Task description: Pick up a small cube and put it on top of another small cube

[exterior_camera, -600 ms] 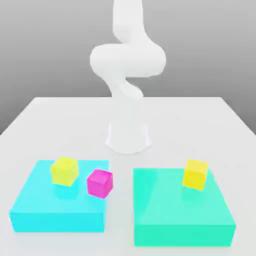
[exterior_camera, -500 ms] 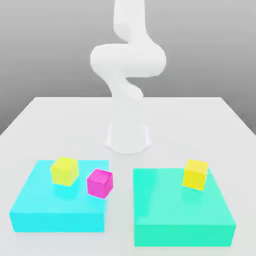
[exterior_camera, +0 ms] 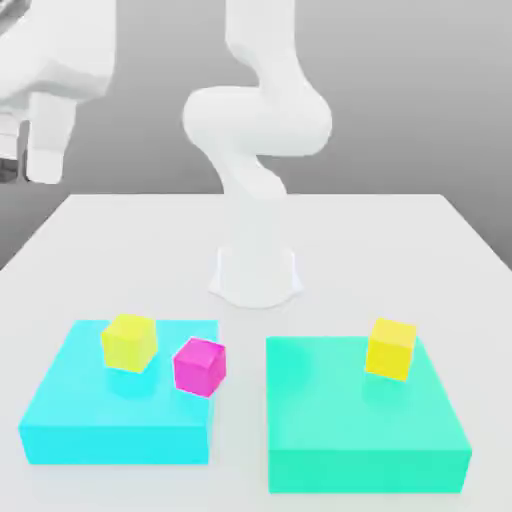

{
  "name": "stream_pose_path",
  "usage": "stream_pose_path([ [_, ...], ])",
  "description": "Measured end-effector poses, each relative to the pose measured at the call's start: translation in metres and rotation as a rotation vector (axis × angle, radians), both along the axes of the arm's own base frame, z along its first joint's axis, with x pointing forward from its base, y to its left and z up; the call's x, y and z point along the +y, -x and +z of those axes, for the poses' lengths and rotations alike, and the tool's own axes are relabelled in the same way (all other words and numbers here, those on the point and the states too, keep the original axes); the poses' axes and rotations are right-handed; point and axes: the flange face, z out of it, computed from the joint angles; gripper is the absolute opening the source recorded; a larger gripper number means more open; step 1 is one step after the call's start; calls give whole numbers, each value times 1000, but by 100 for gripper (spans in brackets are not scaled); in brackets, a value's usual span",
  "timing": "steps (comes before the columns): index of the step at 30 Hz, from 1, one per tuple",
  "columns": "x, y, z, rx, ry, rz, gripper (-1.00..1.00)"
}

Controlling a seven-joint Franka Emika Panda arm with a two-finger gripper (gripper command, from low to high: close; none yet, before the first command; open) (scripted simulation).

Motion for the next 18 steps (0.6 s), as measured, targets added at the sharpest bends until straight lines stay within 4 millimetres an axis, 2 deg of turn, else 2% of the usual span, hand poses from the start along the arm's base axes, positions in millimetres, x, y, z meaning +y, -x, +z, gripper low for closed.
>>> stream_pose_path([
  [2, -24, -6, -31, 34, -36, -103, 0],
  [8, -77, -18, -129, 134, -132, -388, 0],
  [15, -140, 0, -253, 251, -220, -742, 0],
  [18, -154, 8, -306, 279, -237, -826, 0],
])
